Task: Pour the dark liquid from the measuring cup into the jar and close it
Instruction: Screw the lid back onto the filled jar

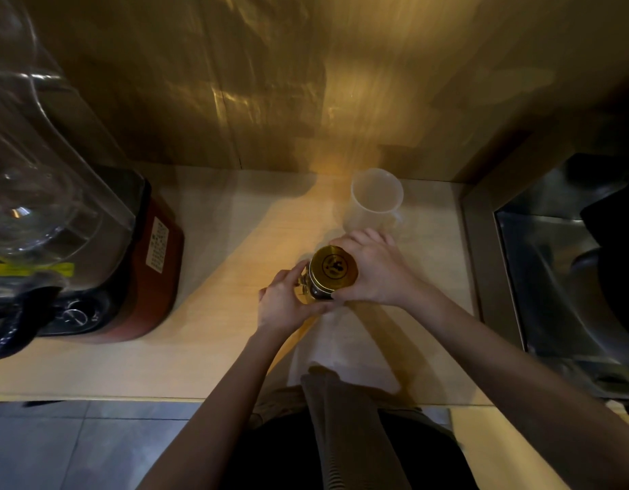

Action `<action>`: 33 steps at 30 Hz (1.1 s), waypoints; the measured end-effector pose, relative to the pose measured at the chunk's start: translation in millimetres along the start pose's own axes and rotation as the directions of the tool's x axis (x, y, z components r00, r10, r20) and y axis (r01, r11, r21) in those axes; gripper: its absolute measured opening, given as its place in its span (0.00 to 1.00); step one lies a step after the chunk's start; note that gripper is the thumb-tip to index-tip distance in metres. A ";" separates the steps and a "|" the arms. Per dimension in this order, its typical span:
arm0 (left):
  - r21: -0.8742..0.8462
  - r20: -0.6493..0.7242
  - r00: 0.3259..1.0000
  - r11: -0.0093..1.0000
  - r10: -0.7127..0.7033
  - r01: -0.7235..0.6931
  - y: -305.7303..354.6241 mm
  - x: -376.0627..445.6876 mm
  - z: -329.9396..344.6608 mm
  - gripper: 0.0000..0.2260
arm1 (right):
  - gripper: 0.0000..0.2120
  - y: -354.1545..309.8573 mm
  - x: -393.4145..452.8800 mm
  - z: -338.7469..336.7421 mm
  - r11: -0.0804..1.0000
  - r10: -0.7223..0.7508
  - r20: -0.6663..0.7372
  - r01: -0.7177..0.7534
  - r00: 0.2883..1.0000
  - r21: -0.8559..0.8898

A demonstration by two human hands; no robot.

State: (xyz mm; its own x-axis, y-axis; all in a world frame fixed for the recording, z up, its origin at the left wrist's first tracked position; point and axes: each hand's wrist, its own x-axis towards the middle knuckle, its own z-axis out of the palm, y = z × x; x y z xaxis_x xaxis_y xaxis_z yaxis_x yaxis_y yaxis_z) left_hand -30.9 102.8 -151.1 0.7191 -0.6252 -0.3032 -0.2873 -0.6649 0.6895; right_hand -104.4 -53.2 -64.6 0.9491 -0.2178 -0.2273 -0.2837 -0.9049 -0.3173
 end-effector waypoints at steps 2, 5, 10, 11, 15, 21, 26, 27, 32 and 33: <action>0.002 -0.002 1.000 1.000 -0.002 0.002 0.4 0.4 0.0 0.40 | 0.39 -0.5 -0.5 1.0 1.000 0.015 0.001 -0.015 1.000 -0.019; 0.001 -0.006 1.000 1.000 -0.005 0.005 1.4 -0.2 -0.3 0.41 | 0.39 -5.7 0.5 4.0 0.996 0.022 0.002 -0.022 1.000 -0.086; 0.015 -0.008 1.000 1.000 -0.007 0.007 1.0 -0.3 -0.4 0.40 | 0.38 -13.4 -0.1 4.1 0.981 0.110 -0.009 -0.110 0.994 -0.158; 0.022 -0.005 1.000 1.000 -0.007 0.007 1.3 -0.4 -0.7 0.40 | 0.38 -15.2 -1.6 4.8 0.974 0.130 -0.022 -0.132 0.991 -0.184; 0.033 -0.011 1.000 0.999 0.009 -0.009 1.5 -1.1 -0.9 0.39 | 0.40 -16.2 -12.1 7.2 0.955 0.166 -0.042 -0.171 0.985 -0.242; -0.007 -0.011 1.000 1.000 0.008 -0.008 1.4 -1.3 -0.5 0.41 | 0.26 -3.2 -25.1 -0.8 0.955 0.178 -0.034 -0.181 0.983 -0.234; 0.008 0.004 1.000 1.000 0.026 -0.026 2.0 0.6 1.5 0.42 | 0.44 -0.1 -16.8 3.6 0.997 0.068 0.020 -0.068 0.997 -0.031; 0.031 0.009 0.999 0.998 0.045 -0.045 3.3 0.5 1.5 0.43 | 0.46 -0.9 -14.5 4.7 0.999 0.035 0.035 -0.035 0.999 -0.006; -0.048 -0.054 0.987 0.987 0.152 -0.155 8.7 0.2 1.4 0.44 | 0.42 -3.0 -4.4 3.9 1.000 -0.007 0.086 0.006 0.996 0.014; -0.065 -0.074 0.983 0.982 0.170 -0.175 7.5 1.9 2.2 0.42 | 0.42 -3.7 -3.1 3.4 1.000 0.000 0.098 0.000 0.995 -0.007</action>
State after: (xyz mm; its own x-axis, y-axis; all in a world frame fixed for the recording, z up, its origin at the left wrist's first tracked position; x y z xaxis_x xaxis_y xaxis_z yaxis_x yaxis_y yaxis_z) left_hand -33.1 95.8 -147.9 0.7043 -0.6975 -0.1321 -0.3673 -0.5172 0.7731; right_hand -106.8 -47.9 -65.9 0.9312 -0.1814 -0.3161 -0.2823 -0.9076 -0.3109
